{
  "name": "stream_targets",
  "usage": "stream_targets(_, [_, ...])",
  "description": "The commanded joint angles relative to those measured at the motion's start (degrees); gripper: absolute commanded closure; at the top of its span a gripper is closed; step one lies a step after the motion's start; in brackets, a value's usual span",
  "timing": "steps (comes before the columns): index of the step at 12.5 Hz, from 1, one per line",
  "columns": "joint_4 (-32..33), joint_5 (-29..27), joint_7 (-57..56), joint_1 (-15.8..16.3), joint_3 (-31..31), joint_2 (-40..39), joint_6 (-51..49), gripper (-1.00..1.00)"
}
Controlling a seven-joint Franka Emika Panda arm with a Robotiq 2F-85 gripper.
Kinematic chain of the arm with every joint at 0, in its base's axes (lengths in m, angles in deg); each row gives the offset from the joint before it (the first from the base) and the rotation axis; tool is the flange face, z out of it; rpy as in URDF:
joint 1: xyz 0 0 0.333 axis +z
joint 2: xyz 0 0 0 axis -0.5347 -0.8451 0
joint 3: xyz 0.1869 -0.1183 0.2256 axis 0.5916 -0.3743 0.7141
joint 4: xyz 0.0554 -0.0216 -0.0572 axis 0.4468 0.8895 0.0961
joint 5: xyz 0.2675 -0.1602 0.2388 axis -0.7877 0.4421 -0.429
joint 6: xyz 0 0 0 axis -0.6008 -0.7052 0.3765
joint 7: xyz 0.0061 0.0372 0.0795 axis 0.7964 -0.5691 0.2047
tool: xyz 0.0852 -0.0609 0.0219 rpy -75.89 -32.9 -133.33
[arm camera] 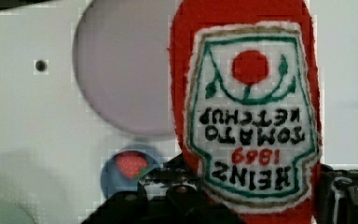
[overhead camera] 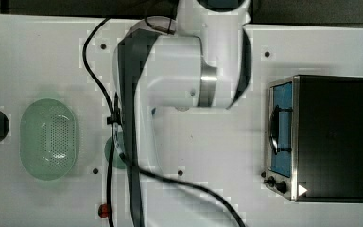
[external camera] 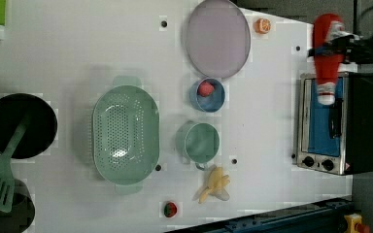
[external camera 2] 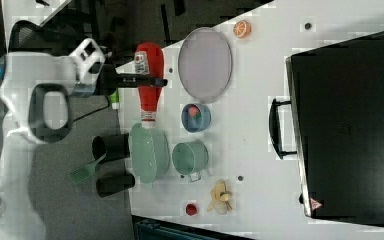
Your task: Pick ketchup from plate and place it on table.
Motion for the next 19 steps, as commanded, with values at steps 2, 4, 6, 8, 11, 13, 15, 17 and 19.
stream_targets(2, [12.3, 0.1, 2.4, -1.5, -1.5, 3.9, 0.7, -0.24])
stream_targets(4, [18.7, 0.1, 2.5, -1.5, -2.3, 6.3, 3.7, -0.24])
stream_targets(6, [24.9, 0.1, 2.5, -1.5, -2.7, 7.0, 8.7, -0.24])
stream_targets(8, [30.6, 0.1, 2.5, -1.5, -2.7, 6.5, 15.4, -0.24])
stream_targets(11, [36.6, 0.1, 2.5, -1.5, -2.7, 4.1, 24.5, -0.24])
stream_targets(13, [38.4, 0.1, 2.5, -1.5, -2.7, 1.2, 26.9, -0.49])
stream_targets(15, [38.8, 0.1, 2.5, -1.5, -2.6, -2.0, 28.4, -0.93])
stream_targets(17, [38.3, 0.1, 2.5, -1.5, -2.6, -2.1, 29.4, -1.00])
stream_targets(19, [36.8, 0.1, 3.7, -1.5, -2.2, 1.0, 27.9, -1.00])
